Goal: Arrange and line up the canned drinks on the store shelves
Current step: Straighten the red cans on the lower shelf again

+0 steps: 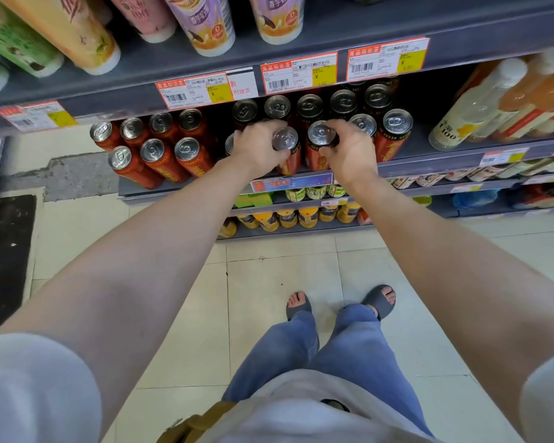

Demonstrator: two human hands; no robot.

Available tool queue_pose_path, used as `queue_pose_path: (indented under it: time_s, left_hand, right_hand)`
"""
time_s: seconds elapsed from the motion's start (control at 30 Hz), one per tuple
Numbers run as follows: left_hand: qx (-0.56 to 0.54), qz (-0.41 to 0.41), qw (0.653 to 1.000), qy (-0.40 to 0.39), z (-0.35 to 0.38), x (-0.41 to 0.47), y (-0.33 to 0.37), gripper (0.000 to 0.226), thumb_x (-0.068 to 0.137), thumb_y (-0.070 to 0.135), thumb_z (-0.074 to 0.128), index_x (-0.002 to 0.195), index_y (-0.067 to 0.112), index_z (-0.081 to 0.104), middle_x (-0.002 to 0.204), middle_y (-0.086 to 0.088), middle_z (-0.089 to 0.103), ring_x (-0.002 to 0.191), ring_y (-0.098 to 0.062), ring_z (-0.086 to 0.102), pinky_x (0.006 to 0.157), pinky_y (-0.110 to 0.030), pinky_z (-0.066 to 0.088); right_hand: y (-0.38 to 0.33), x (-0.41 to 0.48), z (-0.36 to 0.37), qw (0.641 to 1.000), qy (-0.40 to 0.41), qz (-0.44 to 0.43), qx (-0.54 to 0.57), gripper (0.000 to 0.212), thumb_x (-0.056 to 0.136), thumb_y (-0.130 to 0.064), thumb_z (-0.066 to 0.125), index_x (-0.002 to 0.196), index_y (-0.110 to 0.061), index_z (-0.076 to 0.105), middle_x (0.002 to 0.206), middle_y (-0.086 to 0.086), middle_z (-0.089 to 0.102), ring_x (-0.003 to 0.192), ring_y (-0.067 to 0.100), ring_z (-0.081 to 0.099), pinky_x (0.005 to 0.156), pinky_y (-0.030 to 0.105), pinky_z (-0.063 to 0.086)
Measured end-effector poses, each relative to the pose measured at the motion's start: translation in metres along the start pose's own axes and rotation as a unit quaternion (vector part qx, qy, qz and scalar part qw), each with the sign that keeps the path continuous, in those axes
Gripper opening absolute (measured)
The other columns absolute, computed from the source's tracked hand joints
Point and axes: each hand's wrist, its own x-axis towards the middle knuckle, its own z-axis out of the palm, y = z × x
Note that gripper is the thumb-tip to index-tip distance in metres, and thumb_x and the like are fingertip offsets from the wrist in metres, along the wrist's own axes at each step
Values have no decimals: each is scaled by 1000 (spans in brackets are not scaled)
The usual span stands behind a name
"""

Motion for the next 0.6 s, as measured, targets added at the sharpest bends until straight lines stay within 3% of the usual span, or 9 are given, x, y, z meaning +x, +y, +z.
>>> queue_pose_path:
  time_s: [0.1, 0.27, 0.33, 0.4, 0.47, 0.6]
  left_hand:
    - [4, -1, 1000, -15, -1, 1, 4, 58, 85, 37, 71, 141, 35, 56, 136, 2, 64, 131, -30, 52, 110, -46, 26]
    - [68, -67, 995, 38, 4, 4, 10, 67, 75, 75, 68, 119, 25, 67, 118, -5, 68, 121, -32, 55, 103, -47, 33]
    - [81, -75, 993, 30, 6, 7, 11, 58, 77, 75, 67, 102, 22, 69, 106, -5, 69, 113, -32, 57, 99, -47, 33]
    - [60, -66, 996, 16, 4, 8, 12, 47, 80, 66, 69, 99, 24, 71, 102, -3, 69, 110, -31, 57, 97, -45, 31]
    - [35, -41, 999, -5, -1, 7, 11, 38, 82, 53, 72, 110, 28, 72, 113, -1, 69, 116, -31, 57, 102, -46, 29]
    - [37, 8, 997, -74, -11, 7, 2, 62, 86, 35, 71, 146, 34, 53, 151, 2, 51, 140, -30, 43, 113, -54, 23]
  right_hand:
    - [3, 0, -3, 1000, -6, -2, -2, 50, 87, -11, 72, 135, -16, 61, 126, 6, 68, 110, 29, 65, 92, 40, 54]
    - [5, 1, -5, 1000, -10, -2, 7, 48, 86, -14, 71, 133, -18, 62, 125, 6, 69, 112, 29, 65, 91, 37, 54]
    - [5, 2, -5, 1000, -12, 2, 1, 47, 87, -15, 72, 132, -15, 61, 126, 8, 68, 114, 31, 64, 91, 39, 53]
    - [6, 3, -5, 1000, -16, 6, -2, 46, 88, -16, 72, 132, -14, 60, 125, 10, 67, 114, 33, 63, 90, 40, 53]
    - [6, 3, -5, 1000, -17, 4, 2, 44, 87, -15, 72, 129, -14, 61, 122, 10, 68, 111, 33, 64, 88, 41, 53]
    - [6, 6, -6, 1000, -28, 8, -2, 40, 85, -15, 73, 124, -13, 63, 116, 11, 69, 106, 34, 65, 85, 43, 55]
